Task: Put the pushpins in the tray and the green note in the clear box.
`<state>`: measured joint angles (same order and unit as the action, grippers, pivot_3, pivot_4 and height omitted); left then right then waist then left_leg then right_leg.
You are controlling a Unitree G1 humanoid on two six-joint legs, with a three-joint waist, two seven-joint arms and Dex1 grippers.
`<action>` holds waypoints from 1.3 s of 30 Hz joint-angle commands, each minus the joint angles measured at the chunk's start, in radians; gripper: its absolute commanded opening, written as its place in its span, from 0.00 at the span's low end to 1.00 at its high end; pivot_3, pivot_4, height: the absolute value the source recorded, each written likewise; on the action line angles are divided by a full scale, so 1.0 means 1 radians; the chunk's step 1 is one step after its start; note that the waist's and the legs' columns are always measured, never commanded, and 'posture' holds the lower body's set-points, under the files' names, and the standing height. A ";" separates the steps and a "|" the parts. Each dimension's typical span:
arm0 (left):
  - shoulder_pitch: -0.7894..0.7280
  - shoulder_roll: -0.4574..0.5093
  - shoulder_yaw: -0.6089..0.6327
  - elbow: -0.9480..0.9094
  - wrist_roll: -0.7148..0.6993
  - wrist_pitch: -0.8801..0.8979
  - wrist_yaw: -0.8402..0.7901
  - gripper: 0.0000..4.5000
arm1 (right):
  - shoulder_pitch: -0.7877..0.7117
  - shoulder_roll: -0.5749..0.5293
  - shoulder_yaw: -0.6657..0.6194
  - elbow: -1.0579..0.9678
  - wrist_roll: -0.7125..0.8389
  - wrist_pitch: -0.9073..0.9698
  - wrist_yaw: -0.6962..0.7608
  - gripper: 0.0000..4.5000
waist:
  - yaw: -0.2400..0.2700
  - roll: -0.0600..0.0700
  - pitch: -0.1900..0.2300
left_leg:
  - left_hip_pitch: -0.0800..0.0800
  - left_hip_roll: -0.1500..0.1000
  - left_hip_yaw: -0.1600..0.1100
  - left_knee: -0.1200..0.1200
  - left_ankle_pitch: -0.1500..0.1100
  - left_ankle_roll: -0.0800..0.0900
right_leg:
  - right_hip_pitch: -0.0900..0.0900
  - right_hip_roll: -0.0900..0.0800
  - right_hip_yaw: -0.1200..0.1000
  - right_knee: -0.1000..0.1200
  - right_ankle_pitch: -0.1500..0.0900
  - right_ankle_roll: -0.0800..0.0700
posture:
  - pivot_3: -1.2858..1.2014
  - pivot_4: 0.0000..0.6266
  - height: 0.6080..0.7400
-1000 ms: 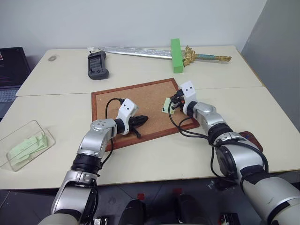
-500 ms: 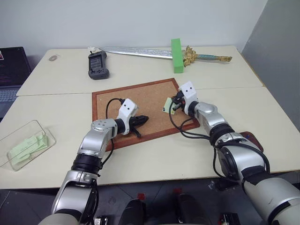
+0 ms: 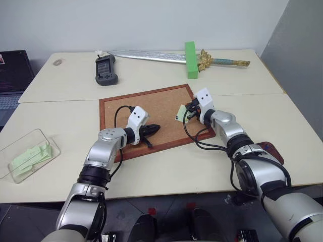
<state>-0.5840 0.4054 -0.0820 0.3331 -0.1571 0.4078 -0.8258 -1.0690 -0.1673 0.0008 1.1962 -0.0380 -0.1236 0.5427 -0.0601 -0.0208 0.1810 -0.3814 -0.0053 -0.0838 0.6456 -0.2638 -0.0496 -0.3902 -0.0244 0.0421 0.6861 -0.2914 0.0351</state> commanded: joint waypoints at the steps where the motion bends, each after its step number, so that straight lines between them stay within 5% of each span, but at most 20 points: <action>1: 0.002 -0.004 -0.018 0.023 0.006 0.014 -0.006 0.00 | 0.007 -0.021 -0.003 -0.070 0.005 -0.024 0.006 0.02 | 0.000 0.000 0.000 | 0.000 0.000 0.000 0.000 0.000 0.000 | 0.000 0.000 0.000 0.000 0.000 0.000 | 0.52 0.24 1.00; 39: 0.001 -0.012 -0.021 0.034 0.011 0.005 -0.011 0.00 | 0.173 -0.052 0.057 -0.402 -0.002 0.023 0.034 0.02 | 0.002 0.000 0.000 | 0.000 0.000 0.000 0.000 0.000 0.000 | 0.000 0.000 -0.001 0.000 0.000 0.000 | 0.52 0.24 1.00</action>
<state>-0.5974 0.3971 -0.0822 0.3574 -0.1564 0.4033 -0.8362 -0.8872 -0.2177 0.0756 0.8472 -0.0568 -0.0603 0.5939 -0.0577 -0.0208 0.1810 -0.3814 -0.0053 -0.0838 0.6458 -0.2638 -0.0496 -0.3899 -0.0243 0.0416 0.6861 -0.2915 0.0352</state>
